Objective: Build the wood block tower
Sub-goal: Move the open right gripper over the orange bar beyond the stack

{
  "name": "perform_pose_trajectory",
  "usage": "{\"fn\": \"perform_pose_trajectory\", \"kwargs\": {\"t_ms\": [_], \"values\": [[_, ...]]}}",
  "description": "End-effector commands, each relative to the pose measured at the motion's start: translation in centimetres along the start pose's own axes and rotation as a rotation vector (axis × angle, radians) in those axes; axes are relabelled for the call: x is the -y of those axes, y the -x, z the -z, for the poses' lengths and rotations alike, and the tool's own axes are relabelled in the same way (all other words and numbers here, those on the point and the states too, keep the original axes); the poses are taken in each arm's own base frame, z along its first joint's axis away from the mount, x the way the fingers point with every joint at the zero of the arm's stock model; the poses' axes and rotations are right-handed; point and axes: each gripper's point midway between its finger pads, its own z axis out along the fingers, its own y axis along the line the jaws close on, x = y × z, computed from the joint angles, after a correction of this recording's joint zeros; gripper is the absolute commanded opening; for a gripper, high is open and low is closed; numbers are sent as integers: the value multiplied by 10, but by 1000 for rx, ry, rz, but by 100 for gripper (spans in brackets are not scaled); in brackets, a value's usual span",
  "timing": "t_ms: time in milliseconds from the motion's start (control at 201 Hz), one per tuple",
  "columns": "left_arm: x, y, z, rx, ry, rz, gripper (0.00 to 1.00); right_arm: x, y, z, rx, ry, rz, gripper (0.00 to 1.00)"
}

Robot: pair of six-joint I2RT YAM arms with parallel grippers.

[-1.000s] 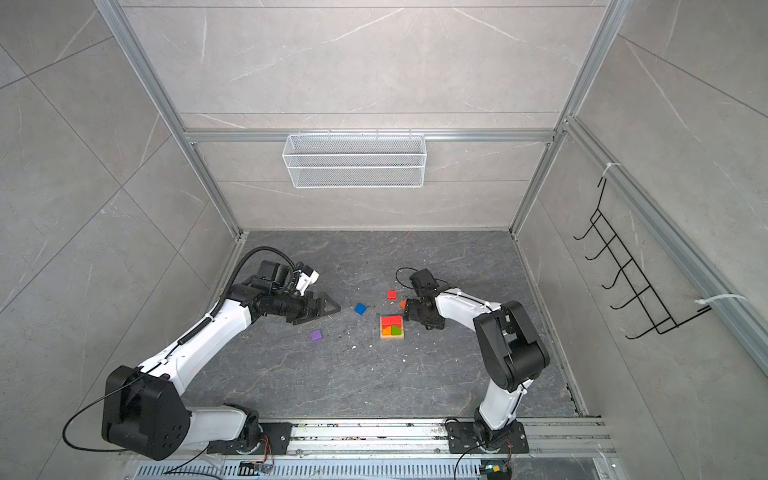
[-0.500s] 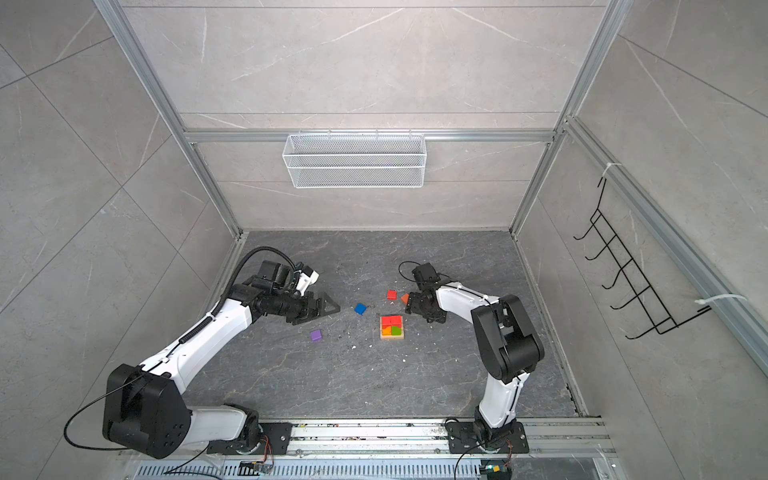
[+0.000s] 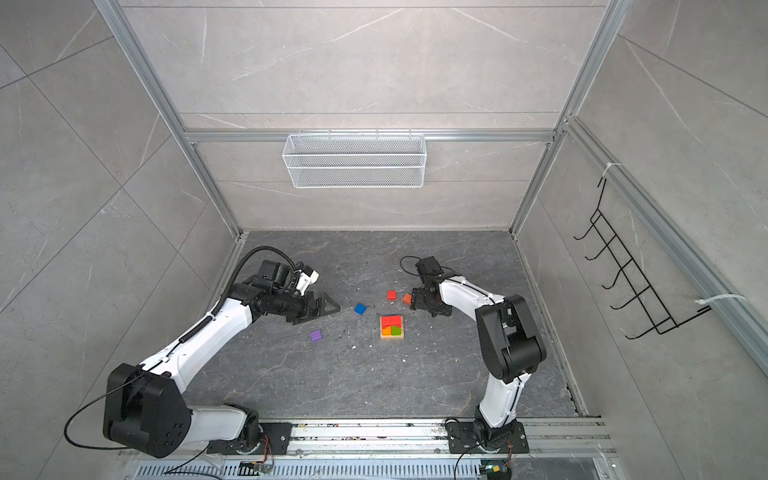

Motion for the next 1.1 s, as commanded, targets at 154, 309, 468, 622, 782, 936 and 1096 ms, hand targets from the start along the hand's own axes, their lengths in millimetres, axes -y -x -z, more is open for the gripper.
{"fn": "perform_pose_trajectory", "kwargs": {"t_ms": [154,309,468,622,782,936,1096], "values": [[8,4,4,3,-13,-36,95,-3,-13,-11,-76,9,37,79],[8,4,5,7,-10,-39,95,6,-12,-16,-79,-51,38,79],[8,3,5,9,-8,-39,95,14,-11,-19,-79,-104,19,79],[8,3,5,9,-6,-40,95,17,-4,-21,-54,-120,-10,79],[8,1,7,10,-5,-44,95,23,6,-24,-60,-114,-25,79],[8,1,8,13,-3,-44,95,19,13,-13,-36,-92,-15,79],[8,1,7,12,-2,-41,95,7,19,3,-4,-22,-4,80]]}}
